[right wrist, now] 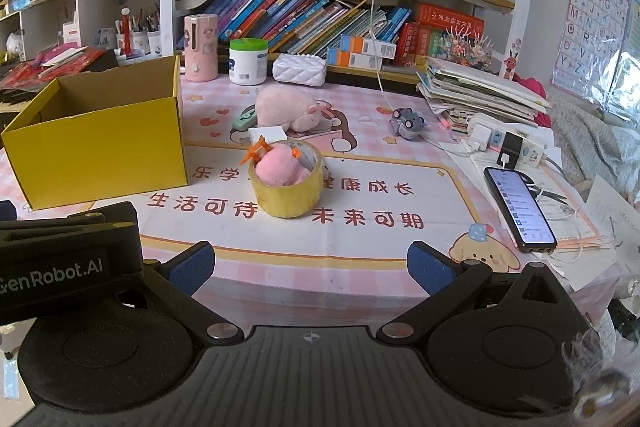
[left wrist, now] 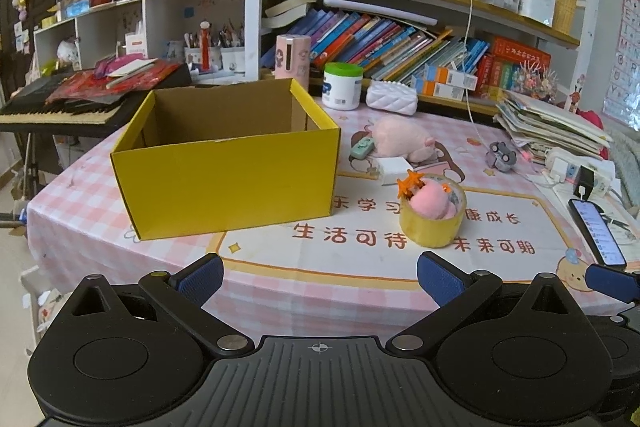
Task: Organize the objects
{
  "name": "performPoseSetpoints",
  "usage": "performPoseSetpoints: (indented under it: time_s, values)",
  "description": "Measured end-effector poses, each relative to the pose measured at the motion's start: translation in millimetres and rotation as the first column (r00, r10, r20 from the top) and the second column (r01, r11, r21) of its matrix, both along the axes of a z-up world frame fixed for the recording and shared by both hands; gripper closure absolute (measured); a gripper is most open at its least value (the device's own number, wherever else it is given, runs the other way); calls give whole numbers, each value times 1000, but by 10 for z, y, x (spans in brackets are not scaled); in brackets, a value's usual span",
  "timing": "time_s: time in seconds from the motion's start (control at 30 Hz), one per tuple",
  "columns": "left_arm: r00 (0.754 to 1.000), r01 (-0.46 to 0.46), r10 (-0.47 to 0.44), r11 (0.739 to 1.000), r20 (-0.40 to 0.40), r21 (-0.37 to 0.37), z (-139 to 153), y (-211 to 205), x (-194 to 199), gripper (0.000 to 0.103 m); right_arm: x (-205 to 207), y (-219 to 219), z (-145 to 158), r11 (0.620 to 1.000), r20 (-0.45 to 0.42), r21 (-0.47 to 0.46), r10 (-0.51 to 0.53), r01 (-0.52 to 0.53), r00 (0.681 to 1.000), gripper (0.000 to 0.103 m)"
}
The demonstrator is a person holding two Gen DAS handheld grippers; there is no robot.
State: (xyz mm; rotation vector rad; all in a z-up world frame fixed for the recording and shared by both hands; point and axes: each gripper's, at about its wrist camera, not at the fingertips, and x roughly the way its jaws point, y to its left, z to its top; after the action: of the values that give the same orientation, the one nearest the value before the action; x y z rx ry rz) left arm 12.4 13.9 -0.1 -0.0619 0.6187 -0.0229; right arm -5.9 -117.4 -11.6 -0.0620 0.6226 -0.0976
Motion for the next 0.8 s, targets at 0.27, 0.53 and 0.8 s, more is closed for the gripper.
performPoseSetpoints:
  time_s: [0.27, 0.53, 0.8]
  values:
    - [1000, 7, -7, 1000, -11, 1, -32, -66, 48, 0, 51, -66, -4, 1000, -9, 0, -4, 4, 1000, 0]
    - [1000, -2, 2, 1000, -12, 3, -43, -111, 121, 0, 122, -119, -25, 1000, -9, 2, 6, -6, 1000, 0]
    - [1000, -20, 20, 1000, -11, 2, -39, -146, 251, 0, 290, -185, -16, 1000, -10, 1, 21, -21, 1000, 0]
